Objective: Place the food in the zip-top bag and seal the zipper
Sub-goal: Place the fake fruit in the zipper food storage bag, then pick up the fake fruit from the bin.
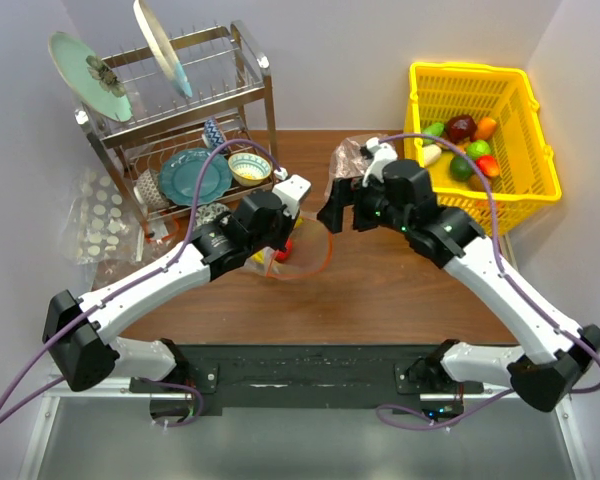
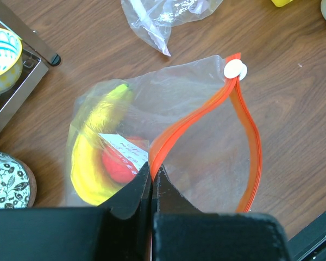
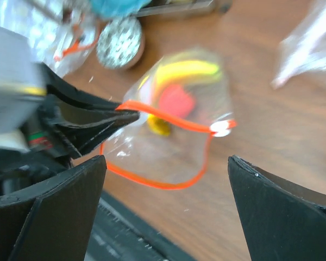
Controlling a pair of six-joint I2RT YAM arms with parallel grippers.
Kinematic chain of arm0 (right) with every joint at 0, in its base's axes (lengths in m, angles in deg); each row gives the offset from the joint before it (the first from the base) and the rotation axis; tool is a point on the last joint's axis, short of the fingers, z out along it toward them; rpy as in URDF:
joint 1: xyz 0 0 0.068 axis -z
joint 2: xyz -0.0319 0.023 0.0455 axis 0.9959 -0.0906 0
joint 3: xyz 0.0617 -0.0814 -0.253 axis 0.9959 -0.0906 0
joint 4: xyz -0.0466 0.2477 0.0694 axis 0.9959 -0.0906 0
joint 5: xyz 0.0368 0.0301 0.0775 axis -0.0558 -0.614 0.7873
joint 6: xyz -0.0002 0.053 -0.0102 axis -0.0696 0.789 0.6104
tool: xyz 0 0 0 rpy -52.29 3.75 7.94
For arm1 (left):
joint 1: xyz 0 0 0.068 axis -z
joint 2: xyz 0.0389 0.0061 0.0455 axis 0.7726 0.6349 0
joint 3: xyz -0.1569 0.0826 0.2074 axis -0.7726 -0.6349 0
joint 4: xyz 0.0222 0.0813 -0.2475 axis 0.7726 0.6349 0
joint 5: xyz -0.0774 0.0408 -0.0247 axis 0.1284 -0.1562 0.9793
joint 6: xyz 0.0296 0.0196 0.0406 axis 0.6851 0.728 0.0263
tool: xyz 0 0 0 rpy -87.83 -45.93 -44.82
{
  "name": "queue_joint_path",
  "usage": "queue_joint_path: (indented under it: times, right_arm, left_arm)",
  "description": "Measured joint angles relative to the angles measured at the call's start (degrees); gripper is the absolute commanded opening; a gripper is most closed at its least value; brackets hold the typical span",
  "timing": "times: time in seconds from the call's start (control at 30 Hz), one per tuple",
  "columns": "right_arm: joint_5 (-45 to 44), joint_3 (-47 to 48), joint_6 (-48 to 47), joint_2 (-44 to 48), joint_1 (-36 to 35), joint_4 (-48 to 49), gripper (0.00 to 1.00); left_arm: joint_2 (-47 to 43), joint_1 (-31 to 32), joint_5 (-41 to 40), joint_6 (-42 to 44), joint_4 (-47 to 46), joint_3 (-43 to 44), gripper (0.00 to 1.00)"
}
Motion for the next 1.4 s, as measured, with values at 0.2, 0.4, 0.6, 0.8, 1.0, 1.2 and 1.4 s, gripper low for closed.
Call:
queue_joint_path:
  times: [0.2,0.4,0.6,0.8,1.0,1.2,1.4]
  right_arm:
    - [-7.76,7.41,-3.26,1.18,0.0,-6.32,0.99]
    - [-16.39,8.48,-0.37,0.83,-0.02,-11.17,0.99]
    - [-21.86,10.62,3.56,0.26,0.0,-15.45,0.99]
    - [-26.05,12.2,-0.33,-0.33,-0.02,-15.1,0.96]
    - [-37.33,14.99,-4.66,-3.67,0.44,-15.1,0.97]
    - [-40.39,27.78,-5.46,-15.43,11.56,-18.73,0.97]
    - [-35.82,32.76,-4.81,-23.34,28.98,-22.12,0.97]
  left_arm:
    - [-0.02,0.02,0.0,0.0,0.0,-0.09,0.0]
    - [-0.07,0.02,0.0,0.0,-0.04,-0.52,0.0]
    - [-0.07,0.02,0.0,0.0,-0.07,-0.68,0.0]
    - [-0.07,0.02,-0.17,0.0,-0.04,-0.7,0.0]
    - [-0.07,0.02,-0.52,0.02,-0.04,-0.7,0.0]
    - [-0.07,0.02,-0.66,0.02,-0.04,-0.72,0.0]
    - [-0.07,0.0,-0.72,0.04,-0.04,-0.72,0.0]
